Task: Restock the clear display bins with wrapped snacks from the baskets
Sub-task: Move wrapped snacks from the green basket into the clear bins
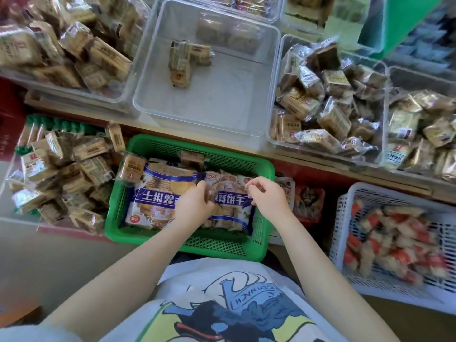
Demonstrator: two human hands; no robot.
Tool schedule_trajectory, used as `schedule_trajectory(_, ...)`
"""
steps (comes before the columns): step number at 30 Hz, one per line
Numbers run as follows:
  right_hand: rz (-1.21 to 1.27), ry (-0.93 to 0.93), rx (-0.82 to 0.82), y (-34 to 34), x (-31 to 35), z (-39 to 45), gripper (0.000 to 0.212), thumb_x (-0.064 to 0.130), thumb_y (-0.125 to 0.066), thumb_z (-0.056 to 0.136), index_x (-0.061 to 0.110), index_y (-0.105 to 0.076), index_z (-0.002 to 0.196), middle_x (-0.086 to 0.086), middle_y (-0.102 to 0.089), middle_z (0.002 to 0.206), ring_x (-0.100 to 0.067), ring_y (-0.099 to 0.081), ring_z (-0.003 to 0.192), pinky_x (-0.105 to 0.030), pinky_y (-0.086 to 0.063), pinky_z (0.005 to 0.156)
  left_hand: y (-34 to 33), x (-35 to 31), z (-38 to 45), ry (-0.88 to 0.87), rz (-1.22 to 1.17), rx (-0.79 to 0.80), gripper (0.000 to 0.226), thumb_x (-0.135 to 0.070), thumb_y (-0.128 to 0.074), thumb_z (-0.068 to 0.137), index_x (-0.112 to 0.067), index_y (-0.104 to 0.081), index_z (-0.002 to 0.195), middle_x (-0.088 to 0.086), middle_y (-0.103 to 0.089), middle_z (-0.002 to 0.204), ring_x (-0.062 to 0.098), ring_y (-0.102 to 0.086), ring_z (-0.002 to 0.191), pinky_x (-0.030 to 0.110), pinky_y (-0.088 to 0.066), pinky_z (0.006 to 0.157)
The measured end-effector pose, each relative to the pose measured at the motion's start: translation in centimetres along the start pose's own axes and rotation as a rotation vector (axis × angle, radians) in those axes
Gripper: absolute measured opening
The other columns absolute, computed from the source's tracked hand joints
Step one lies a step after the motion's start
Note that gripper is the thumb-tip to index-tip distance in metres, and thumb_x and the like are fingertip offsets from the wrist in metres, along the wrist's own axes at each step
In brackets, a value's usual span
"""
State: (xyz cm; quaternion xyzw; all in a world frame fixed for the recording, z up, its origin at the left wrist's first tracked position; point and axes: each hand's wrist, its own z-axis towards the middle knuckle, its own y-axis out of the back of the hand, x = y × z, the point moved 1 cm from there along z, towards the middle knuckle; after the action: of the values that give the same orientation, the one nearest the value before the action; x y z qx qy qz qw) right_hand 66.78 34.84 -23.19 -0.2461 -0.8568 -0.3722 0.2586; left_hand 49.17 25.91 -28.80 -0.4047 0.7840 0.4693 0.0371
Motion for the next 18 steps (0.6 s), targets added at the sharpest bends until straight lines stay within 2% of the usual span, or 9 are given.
schedule_trajectory(2, 0.047, -0.001, -0.014, 1.0, -0.4, -0.4, 0.015, 0.022, -0.051, 0.102, 0.023, -0.065, 0.103, 0.004, -0.066, 0.091, -0.015, -0.064, 0.074, -0.014, -0.043, 0.055, 1.7, -1.6, -0.2, -0.017, -0.183, 0.022, 0.033, -0.024, -0.065, 0.088, -0.027, -0.052, 0.117, -0.008, -0.061, 0.1, 0.012, -0.061, 0.077, 0.03, -0.053, 0.06)
schedule_trajectory(3, 0.092, -0.007, -0.013, 1.6, -0.4, -0.6, 0.014, 0.026, -0.052, 0.102, 0.024, -0.064, 0.107, 0.005, -0.066, 0.096, -0.011, -0.065, 0.076, -0.012, -0.042, 0.057, 2.7, -2.8, -0.4, -0.04, -0.281, 0.033, 0.034, -0.024, -0.067, 0.087, -0.03, -0.054, 0.118, -0.011, -0.061, 0.102, 0.008, -0.062, 0.078, 0.027, -0.052, 0.061)
schedule_trajectory(6, 0.261, -0.002, 0.054, 3.4, -0.2, -1.0, 0.031, 0.045, -0.057, 0.098, 0.031, -0.056, 0.126, 0.01, -0.063, 0.113, -0.008, -0.065, 0.099, -0.027, -0.053, 0.08, 5.4, -7.4, -1.1, -0.165, -0.538, 0.045, 0.033, -0.015, -0.069, 0.085, -0.032, -0.061, 0.111, -0.01, -0.067, 0.104, 0.004, -0.067, 0.08, 0.017, -0.053, 0.063)
schedule_trajectory(8, 0.352, 0.013, 0.09, 5.2, 0.2, -1.6, 0.046, 0.057, -0.061, 0.089, 0.036, -0.055, 0.129, 0.01, -0.066, 0.119, -0.01, -0.065, 0.107, -0.041, -0.056, 0.09, 6.5, -10.8, -1.4, -0.227, -0.644, 0.062, 0.036, -0.009, -0.069, 0.084, -0.029, -0.062, 0.113, -0.006, -0.069, 0.106, 0.008, -0.071, 0.081, 0.023, -0.058, 0.066)
schedule_trajectory(9, 0.38, 0.026, 0.068, 6.4, 0.3, -1.9, 0.046, 0.057, -0.064, 0.086, 0.036, -0.057, 0.127, 0.01, -0.068, 0.118, -0.011, -0.067, 0.106, -0.044, -0.057, 0.09, 6.9, -12.4, -1.4, -0.253, -0.694, 0.079, 0.037, -0.007, -0.069, 0.084, -0.027, -0.062, 0.115, -0.004, -0.07, 0.107, 0.01, -0.072, 0.083, 0.03, -0.061, 0.069)
schedule_trajectory(11, 0.424, 0.077, -0.038, 9.6, 0.1, -2.3, 0.034, 0.044, -0.07, 0.089, 0.034, -0.06, 0.121, 0.01, -0.071, 0.112, -0.01, -0.068, 0.1, -0.042, -0.057, 0.089, 7.1, -15.8, -1.2, -0.331, -0.756, 0.088, 0.04, -0.008, -0.07, 0.086, -0.026, -0.061, 0.121, -0.005, -0.07, 0.108, 0.01, -0.071, 0.089, 0.037, -0.061, 0.08)
schedule_trajectory(13, 0.428, 0.12, -0.199, 13.4, -0.2, -2.3, 0.032, 0.038, -0.071, 0.09, 0.034, -0.058, 0.119, 0.013, -0.067, 0.117, -0.007, -0.064, 0.108, -0.034, -0.052, 0.093, 6.9, -18.6, -0.5, -0.432, -0.65, -0.024, 0.046, -0.02, -0.072, 0.088, -0.027, -0.055, 0.131, -0.012, -0.065, 0.118, 0.002, -0.065, 0.101, 0.029, -0.056, 0.088)
schedule_trajectory(15, 0.373, 0.14, -0.373, 17.2, -0.8, -2.2, 0.038, 0.038, -0.07, 0.091, 0.037, -0.053, 0.124, 0.017, -0.059, 0.121, -0.007, -0.056, 0.114, -0.031, -0.047, 0.095, 6.2, -20.7, 1.0, -0.489, -0.482, -0.167, 0.056, -0.034, -0.07, 0.089, -0.027, -0.047, 0.14, -0.012, -0.054, 0.136, 0.002, -0.051, 0.12, 0.027, -0.044, 0.101)
schedule_trajectory(18, 0.283, 0.18, -0.593, 22.1, -1.8, -1.2, 0.037, 0.025, -0.065, 0.096, 0.028, -0.052, 0.13, 0.018, -0.052, 0.112, 0.001, -0.052, 0.101, -0.014, -0.042, 0.086, 4.6, -22.6, 3.8, -0.433, -0.196, -0.272, 0.077, -0.063, -0.059, 0.087, -0.026, -0.035, 0.15, 0.0, -0.03, 0.158, 0.017, -0.026, 0.145, 0.044, -0.025, 0.119)
